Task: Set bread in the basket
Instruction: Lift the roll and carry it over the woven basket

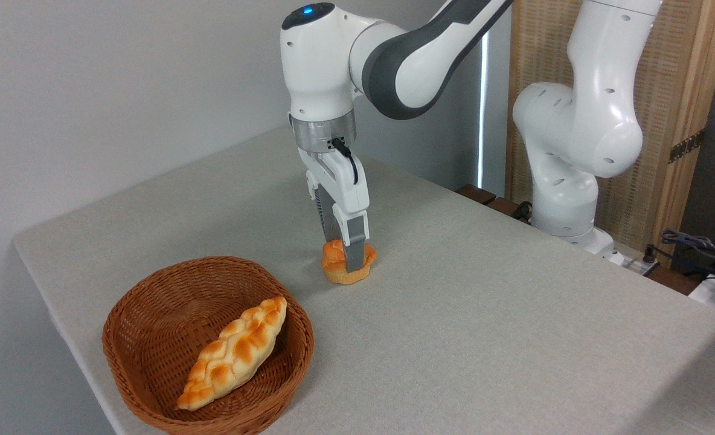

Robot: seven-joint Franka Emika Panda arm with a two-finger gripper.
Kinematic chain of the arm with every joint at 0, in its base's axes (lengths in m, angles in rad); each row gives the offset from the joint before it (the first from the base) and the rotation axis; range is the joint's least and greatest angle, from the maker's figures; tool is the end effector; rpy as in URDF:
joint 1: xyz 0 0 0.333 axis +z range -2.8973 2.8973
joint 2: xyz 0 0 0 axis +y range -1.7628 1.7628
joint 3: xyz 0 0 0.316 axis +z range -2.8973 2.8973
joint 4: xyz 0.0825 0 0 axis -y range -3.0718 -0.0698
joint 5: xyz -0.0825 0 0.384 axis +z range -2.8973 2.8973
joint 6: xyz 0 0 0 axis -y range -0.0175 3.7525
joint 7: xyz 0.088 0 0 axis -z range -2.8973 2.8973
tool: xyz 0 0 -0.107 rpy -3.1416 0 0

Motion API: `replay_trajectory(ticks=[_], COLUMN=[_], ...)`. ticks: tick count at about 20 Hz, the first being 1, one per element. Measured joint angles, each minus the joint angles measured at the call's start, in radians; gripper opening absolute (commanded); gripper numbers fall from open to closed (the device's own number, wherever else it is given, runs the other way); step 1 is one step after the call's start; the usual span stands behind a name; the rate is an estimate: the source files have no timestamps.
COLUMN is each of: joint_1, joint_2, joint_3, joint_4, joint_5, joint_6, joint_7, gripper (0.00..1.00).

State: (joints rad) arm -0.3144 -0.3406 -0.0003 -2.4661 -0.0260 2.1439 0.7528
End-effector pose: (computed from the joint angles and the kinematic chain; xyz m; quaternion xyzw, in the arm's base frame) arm 0.4105 -0.1348 0.4209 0.8643 -0.5027 0.0114 0.0087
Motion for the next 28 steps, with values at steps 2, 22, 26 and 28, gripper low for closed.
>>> replay_trajectory(ticks=[2,22,26,28], joint_1=[-0.001,-0.002,-0.003,-0.004], joint_2=[0.000,0.016,0.140,0.211], joint_3=[0.000,0.117,0.126,0.126], joint_4=[-0.001,0.259,0.444,0.520], joint_5=[0.000,-0.097,-0.117,-0.117], joint_6=[0.000,-0.123,-0.121,-0.098], joint_7=[0.000,-0.001,-0.063,-0.096], gripper=[0.33,0.37,0.38,0.39])
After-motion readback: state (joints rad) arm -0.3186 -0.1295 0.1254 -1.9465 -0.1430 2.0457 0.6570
